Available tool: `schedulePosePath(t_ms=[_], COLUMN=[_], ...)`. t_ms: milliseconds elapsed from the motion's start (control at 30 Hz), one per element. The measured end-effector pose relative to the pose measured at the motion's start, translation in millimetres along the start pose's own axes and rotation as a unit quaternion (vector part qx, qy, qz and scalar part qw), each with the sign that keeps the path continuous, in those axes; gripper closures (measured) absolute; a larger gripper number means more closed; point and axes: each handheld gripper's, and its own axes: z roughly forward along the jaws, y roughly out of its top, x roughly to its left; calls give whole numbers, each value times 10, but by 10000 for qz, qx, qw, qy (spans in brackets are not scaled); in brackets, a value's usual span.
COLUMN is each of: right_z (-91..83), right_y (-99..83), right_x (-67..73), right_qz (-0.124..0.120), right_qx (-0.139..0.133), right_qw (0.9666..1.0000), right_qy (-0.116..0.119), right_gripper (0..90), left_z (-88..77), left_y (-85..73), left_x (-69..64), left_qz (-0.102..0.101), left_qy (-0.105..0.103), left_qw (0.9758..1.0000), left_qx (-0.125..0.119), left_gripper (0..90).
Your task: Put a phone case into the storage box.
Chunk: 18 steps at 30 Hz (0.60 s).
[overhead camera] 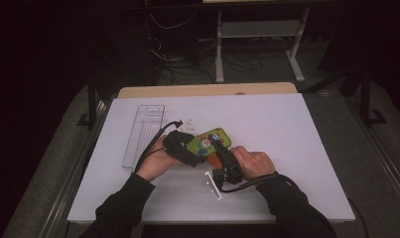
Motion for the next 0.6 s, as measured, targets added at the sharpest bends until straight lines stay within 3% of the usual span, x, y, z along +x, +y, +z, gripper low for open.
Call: schedulePosePath(t_ms=[133,600], right_z=[-10,-21], right_y=[-5,-6], right_x=[-21,-19], right_qz=[-87,57], right_qx=[8,22], right_qw=[10000,10000], right_qy=[-23,1], right_gripper=[745,758], left_z=[7,21], left_y=[-3,-15], left_x=[-3,-10], left_qz=[-21,32], left_qy=[-26,9], left_qw=[10000,10000], left_qx=[-20,-51], left_gripper=[154,132])
